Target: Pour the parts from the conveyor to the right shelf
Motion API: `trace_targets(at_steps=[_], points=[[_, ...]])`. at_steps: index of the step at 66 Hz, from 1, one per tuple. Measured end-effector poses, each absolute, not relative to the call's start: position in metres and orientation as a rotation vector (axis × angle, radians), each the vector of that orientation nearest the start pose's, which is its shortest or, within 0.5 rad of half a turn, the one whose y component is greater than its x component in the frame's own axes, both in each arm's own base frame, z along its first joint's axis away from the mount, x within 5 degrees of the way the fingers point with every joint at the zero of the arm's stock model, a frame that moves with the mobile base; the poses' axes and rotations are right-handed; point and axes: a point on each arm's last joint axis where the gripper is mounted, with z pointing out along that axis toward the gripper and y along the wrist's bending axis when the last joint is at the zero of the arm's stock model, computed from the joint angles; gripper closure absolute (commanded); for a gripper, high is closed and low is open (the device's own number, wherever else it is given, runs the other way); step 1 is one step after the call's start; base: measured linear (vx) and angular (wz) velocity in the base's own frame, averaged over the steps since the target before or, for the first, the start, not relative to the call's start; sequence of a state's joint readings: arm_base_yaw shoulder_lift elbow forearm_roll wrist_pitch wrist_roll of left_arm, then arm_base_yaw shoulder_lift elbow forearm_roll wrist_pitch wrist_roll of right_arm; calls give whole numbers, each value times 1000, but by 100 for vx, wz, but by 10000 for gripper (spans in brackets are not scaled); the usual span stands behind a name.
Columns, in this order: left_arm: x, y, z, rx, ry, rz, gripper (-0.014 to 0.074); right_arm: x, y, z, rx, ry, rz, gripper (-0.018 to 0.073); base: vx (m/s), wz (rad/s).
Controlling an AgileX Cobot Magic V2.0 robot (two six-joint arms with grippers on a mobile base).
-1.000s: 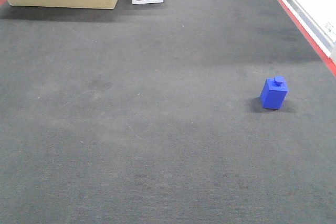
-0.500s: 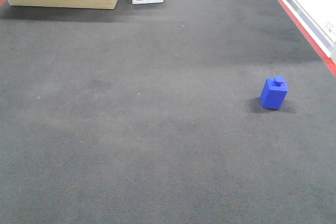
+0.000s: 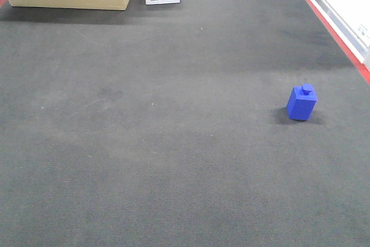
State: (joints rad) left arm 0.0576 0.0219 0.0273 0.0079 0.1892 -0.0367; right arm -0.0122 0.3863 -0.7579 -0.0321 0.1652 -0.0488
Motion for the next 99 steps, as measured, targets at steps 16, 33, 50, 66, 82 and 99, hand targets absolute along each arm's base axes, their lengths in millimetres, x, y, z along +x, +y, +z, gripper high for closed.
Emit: trace_targets(at_steps=[16, 33, 50, 66, 82, 99], points=[[58, 3, 186, -76, 1720, 22, 602, 132, -2, 394, -46, 1653, -74, 92, 0, 0], [58, 3, 186, -76, 1720, 22, 602, 162, -3, 376, -49, 1775, -69, -165, 0, 0], [58, 3, 186, -76, 1720, 22, 602, 177, -3, 369, -46, 1821, -62, -134, 0, 0], [58, 3, 186, -76, 1720, 22, 602, 208, -1, 384, -19, 2042, -3, -122, 0, 0], [58, 3, 186, -76, 1720, 22, 602, 284, -1, 387, -16, 2396, 24, -85, 0, 0], [58, 3, 186, -76, 1720, 22, 602, 371, -2, 376, -17, 2642, 40, -69, 0, 0]])
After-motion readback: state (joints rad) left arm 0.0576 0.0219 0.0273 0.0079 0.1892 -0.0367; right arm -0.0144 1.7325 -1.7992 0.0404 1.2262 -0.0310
